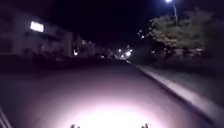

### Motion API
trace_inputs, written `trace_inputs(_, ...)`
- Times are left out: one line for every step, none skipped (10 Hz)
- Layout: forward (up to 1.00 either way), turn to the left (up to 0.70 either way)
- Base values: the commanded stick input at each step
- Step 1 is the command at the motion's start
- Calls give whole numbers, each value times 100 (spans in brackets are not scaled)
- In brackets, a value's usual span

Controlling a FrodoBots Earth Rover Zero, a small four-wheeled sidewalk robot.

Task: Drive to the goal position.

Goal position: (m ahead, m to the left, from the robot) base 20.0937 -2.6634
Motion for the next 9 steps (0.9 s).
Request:
trace_inputs(70,0)
trace_inputs(70,0)
trace_inputs(70,0)
trace_inputs(70,0)
trace_inputs(70,0)
trace_inputs(70,0)
trace_inputs(70,0)
trace_inputs(70,0)
trace_inputs(70,0)
